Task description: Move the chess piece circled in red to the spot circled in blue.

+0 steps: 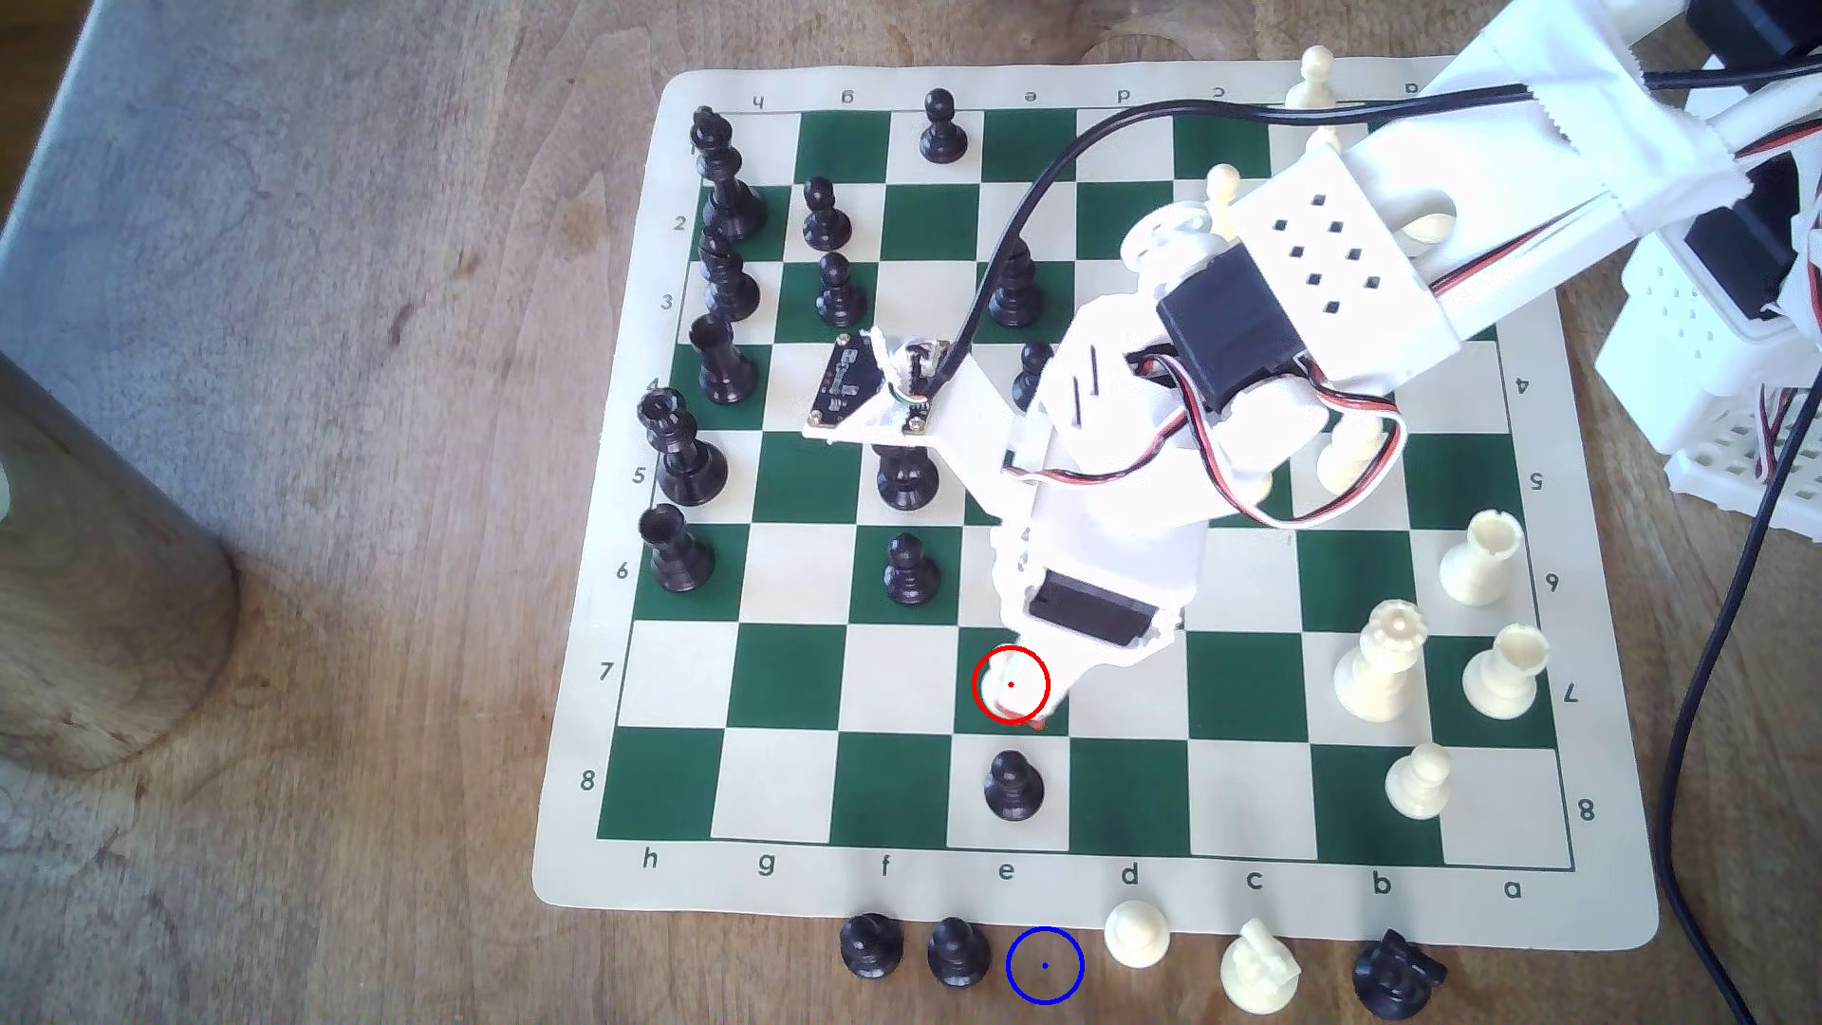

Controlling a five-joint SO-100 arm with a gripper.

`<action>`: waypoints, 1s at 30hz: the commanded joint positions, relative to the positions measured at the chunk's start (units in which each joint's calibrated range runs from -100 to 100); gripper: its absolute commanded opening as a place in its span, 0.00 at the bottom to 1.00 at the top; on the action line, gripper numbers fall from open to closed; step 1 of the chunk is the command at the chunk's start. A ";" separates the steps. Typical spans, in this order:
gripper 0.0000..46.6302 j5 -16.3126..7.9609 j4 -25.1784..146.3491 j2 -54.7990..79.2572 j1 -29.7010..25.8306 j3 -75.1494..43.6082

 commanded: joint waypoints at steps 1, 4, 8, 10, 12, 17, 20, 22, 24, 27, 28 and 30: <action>0.28 -0.24 -2.07 -0.04 0.05 -5.87; 0.29 -0.34 -2.32 0.38 -0.10 -5.87; 0.28 -0.49 -3.14 0.55 -0.02 -5.69; 0.26 -0.63 -3.22 0.81 0.45 -5.87; 0.24 -0.49 -3.22 0.81 0.52 -5.87; 0.25 -0.49 -2.89 0.81 0.37 -5.87; 0.10 -0.29 -2.48 0.81 0.29 -5.87; 0.06 -0.49 -2.40 0.64 0.29 -5.69; 0.03 -0.39 -2.40 0.30 0.29 -5.51; 0.02 -0.34 -2.40 -0.04 0.29 -5.51; 0.01 -0.34 -2.40 -0.30 0.29 -5.51; 0.01 -0.54 -2.23 -1.40 0.37 -5.42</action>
